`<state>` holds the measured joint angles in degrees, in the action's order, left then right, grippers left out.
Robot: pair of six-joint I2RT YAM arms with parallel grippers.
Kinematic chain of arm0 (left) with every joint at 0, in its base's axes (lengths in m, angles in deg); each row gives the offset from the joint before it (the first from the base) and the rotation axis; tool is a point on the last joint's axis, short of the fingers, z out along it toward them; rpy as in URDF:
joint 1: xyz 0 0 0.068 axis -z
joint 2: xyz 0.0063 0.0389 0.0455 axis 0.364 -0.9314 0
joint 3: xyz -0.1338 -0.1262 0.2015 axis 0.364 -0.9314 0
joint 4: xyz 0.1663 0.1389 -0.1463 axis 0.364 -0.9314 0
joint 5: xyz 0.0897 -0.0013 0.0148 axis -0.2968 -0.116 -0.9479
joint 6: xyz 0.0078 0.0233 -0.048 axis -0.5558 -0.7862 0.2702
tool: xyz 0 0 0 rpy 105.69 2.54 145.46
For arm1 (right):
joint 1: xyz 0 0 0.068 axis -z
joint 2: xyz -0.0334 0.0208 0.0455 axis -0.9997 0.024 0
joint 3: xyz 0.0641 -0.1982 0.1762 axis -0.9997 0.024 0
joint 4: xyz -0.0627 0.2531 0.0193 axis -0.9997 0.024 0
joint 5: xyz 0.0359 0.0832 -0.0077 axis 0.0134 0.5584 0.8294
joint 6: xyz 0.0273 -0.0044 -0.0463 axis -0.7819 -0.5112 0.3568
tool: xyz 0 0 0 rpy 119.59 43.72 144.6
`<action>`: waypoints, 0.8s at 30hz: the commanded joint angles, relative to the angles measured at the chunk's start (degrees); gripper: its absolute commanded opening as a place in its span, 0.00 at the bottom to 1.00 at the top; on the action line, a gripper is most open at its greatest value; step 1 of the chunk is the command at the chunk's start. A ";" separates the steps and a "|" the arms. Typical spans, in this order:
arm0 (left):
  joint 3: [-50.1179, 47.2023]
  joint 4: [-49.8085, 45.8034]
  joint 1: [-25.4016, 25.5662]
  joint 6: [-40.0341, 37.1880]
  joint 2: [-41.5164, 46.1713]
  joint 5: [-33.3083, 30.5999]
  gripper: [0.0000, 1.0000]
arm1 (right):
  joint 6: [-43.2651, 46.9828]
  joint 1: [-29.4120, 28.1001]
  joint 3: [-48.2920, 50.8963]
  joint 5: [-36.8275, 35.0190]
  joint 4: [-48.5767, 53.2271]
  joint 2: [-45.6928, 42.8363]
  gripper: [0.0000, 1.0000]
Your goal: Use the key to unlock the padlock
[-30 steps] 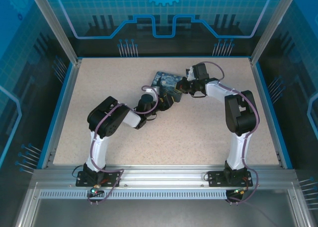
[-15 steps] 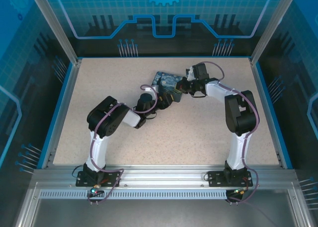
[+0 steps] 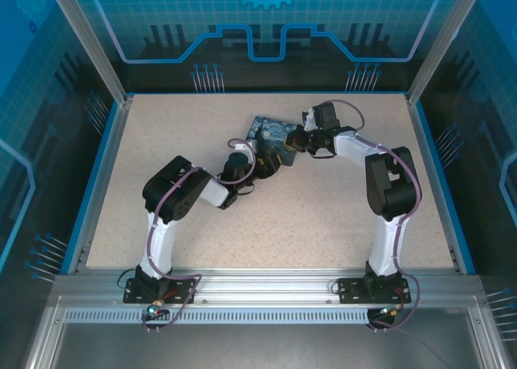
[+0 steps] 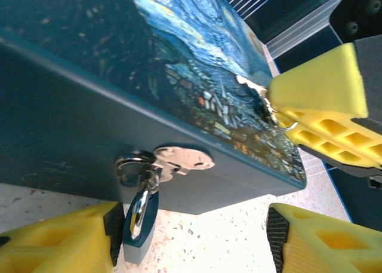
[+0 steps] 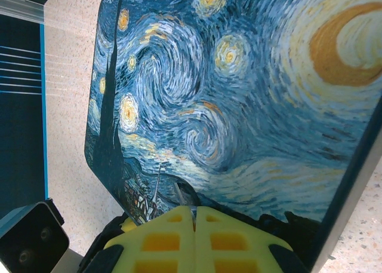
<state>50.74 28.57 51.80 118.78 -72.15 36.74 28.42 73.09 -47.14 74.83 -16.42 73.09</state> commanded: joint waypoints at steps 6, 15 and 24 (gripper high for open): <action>1.78 -1.26 -0.63 -0.47 -2.30 -1.30 0.63 | 1.00 0.73 -0.50 0.02 3.88 2.33 0.00; 3.07 -2.20 -0.58 -1.08 -3.68 -1.57 0.53 | 0.92 0.74 -0.39 0.24 3.61 2.55 0.00; 2.72 -2.60 -0.51 -0.65 -3.57 -1.65 0.46 | 0.74 0.77 -0.34 0.34 3.44 2.60 0.00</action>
<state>52.99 27.02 51.48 118.76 -74.18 35.55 28.42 73.25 -47.27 75.36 -16.44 73.26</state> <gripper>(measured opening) 0.462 0.063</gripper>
